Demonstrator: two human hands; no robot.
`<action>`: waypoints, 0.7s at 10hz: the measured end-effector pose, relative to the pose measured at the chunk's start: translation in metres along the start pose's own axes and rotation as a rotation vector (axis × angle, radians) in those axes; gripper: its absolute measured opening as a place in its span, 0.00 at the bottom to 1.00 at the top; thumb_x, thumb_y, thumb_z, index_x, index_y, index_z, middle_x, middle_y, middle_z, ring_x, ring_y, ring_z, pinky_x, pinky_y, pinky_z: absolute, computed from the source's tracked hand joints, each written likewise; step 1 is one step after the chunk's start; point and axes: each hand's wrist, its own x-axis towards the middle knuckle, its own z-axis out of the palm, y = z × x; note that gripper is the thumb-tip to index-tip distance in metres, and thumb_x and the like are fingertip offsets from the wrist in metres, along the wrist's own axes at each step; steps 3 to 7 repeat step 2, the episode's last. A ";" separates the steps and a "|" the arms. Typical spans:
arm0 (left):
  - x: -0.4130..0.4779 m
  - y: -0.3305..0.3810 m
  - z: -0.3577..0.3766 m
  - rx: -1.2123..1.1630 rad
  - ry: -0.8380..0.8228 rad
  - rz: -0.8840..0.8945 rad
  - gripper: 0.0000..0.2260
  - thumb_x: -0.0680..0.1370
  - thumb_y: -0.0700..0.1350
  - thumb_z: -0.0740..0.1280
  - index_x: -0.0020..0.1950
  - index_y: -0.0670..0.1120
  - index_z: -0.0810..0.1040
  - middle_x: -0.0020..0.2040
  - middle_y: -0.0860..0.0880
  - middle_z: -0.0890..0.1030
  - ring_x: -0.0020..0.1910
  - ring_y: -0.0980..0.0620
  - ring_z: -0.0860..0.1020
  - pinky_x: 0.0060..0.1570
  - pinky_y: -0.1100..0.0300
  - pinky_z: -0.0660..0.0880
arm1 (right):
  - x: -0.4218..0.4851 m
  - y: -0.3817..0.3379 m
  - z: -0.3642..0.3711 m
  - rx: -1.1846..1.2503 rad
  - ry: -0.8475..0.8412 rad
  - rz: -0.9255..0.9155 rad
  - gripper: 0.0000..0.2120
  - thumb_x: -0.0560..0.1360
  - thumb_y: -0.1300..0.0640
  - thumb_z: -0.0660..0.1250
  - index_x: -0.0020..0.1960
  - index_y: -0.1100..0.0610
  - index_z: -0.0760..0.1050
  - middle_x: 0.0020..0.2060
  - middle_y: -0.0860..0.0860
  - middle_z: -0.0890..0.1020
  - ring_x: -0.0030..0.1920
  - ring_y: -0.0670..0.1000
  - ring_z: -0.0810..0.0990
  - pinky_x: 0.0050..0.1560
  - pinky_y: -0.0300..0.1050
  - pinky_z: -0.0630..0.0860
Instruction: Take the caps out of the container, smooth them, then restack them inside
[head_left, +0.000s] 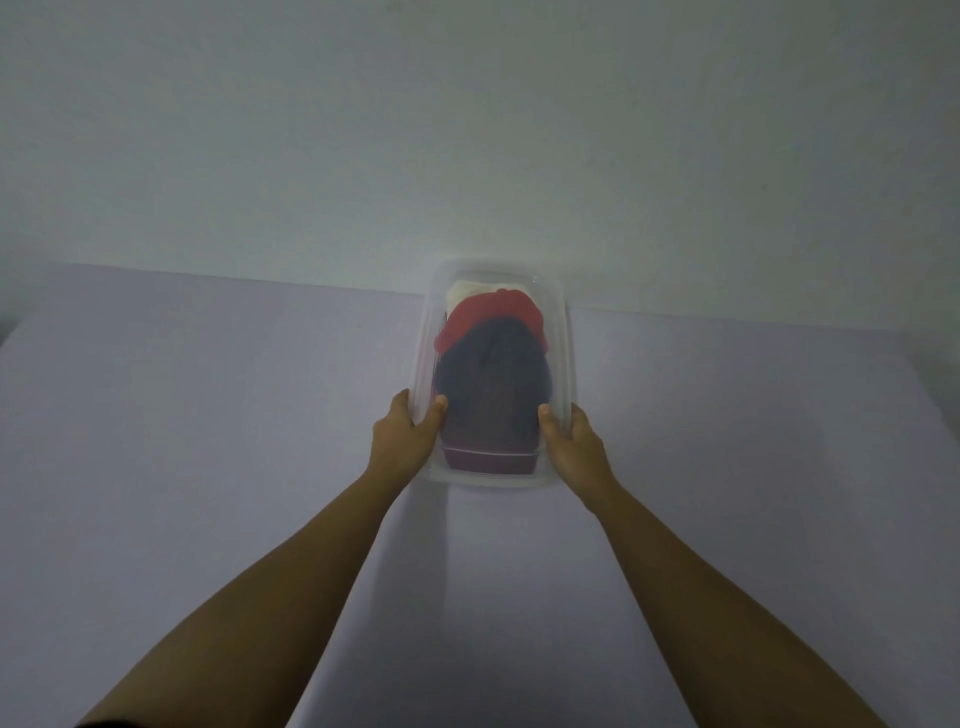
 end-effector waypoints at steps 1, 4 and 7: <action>-0.001 0.010 -0.008 0.087 0.037 0.063 0.35 0.77 0.62 0.57 0.76 0.44 0.51 0.76 0.43 0.60 0.73 0.38 0.63 0.69 0.43 0.64 | 0.000 -0.014 -0.005 -0.117 0.044 -0.067 0.35 0.78 0.42 0.55 0.76 0.58 0.46 0.76 0.56 0.54 0.75 0.56 0.55 0.73 0.50 0.54; -0.011 0.023 -0.016 0.142 0.077 0.153 0.32 0.79 0.59 0.54 0.76 0.44 0.51 0.77 0.43 0.58 0.74 0.39 0.60 0.71 0.43 0.61 | -0.015 -0.030 -0.008 -0.201 0.106 -0.182 0.33 0.79 0.43 0.54 0.76 0.59 0.48 0.76 0.56 0.53 0.76 0.55 0.53 0.74 0.49 0.51; -0.011 0.023 -0.016 0.142 0.077 0.153 0.32 0.79 0.59 0.54 0.76 0.44 0.51 0.77 0.43 0.58 0.74 0.39 0.60 0.71 0.43 0.61 | -0.015 -0.030 -0.008 -0.201 0.106 -0.182 0.33 0.79 0.43 0.54 0.76 0.59 0.48 0.76 0.56 0.53 0.76 0.55 0.53 0.74 0.49 0.51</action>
